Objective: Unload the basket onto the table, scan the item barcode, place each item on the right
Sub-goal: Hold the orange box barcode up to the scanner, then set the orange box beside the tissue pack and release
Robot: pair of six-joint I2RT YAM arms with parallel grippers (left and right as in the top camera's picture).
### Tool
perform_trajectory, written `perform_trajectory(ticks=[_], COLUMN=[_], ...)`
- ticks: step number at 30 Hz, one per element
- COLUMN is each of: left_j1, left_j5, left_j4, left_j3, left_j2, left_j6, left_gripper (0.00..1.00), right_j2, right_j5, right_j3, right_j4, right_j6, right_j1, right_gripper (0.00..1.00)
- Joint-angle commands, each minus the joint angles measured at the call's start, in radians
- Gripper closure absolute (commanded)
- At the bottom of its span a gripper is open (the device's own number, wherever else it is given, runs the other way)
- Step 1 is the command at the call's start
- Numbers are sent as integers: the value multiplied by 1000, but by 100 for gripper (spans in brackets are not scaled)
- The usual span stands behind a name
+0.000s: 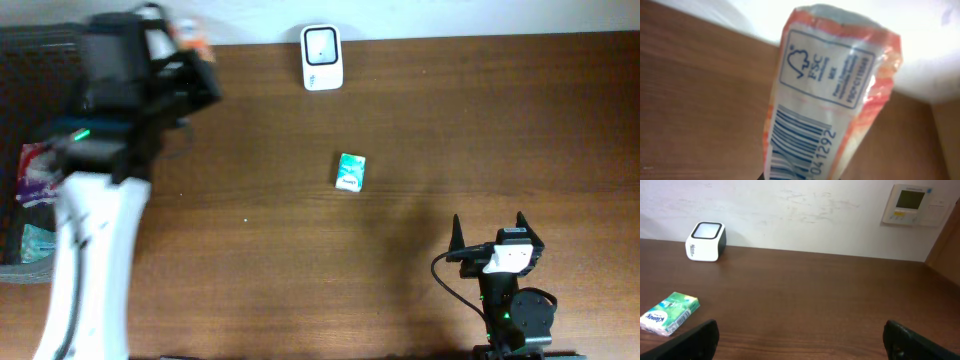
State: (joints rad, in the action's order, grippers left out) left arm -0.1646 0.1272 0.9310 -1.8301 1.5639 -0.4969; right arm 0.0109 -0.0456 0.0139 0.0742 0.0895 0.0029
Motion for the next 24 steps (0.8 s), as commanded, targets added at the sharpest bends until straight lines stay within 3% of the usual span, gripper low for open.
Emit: perform_trajectory(ticks=[1,6,11,12,13,17,21,24], left_j1=[-152,-310,-383,-390,-397,-400,-394,-378], left_j5=[-32,-108,-204,-223,-242,-259,-259,-260], left_j4=[21,104,141,141,144,148,218,351], left_j3=[0,0,0,0,0,-2,-80,-259], left_j2=[175,428,619,643,663,674,674,674], left_j6=[47,47,46,46,47,47,69,69], left_gripper=[100,100,100,96,80,61,50,44], right_j2=[-7,-7,-7,-7,-8,-7,-7,-7], right_j5=[-16,-16,-16,-16,-16,-16,-16,-16], right_j3=[-8,-8,-8,-8,-8,-8,-8,-8], right_j4=[1,1,1,1,1,1,1,1], right_j6=[5,5,5,5,5,5,5,5], right_j1=[2,2,2,2,2,2,2,2], right_gripper=[1,2,2,2,1,2,2,1])
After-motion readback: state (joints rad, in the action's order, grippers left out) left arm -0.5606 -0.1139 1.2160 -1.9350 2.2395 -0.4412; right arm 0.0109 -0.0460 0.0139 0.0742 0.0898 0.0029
